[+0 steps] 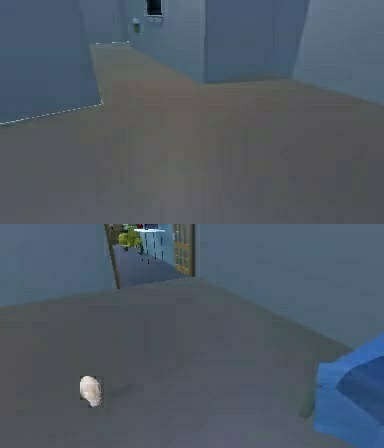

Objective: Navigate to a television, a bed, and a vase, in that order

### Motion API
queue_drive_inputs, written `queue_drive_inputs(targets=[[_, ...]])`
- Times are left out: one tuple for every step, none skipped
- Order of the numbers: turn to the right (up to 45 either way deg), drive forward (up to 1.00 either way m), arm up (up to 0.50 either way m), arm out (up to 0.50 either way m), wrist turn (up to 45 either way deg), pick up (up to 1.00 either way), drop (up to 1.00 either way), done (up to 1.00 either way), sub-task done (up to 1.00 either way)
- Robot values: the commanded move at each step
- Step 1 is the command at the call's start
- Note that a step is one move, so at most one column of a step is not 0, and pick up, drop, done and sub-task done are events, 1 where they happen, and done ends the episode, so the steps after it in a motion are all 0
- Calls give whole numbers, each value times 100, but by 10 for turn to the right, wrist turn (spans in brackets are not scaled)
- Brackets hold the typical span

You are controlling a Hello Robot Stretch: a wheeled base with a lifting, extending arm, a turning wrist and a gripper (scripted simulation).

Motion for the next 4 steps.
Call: queue_drive_inputs(targets=[[450, 0, 0, 0, 0, 0, 0, 0, 0], [390, 0, 0, 0, 0, 0, 0, 0, 0], [0, 100, 0, 0, 0, 0, 0, 0, 0], [60, 0, 0, 0, 0, 0, 0, 0, 0]])
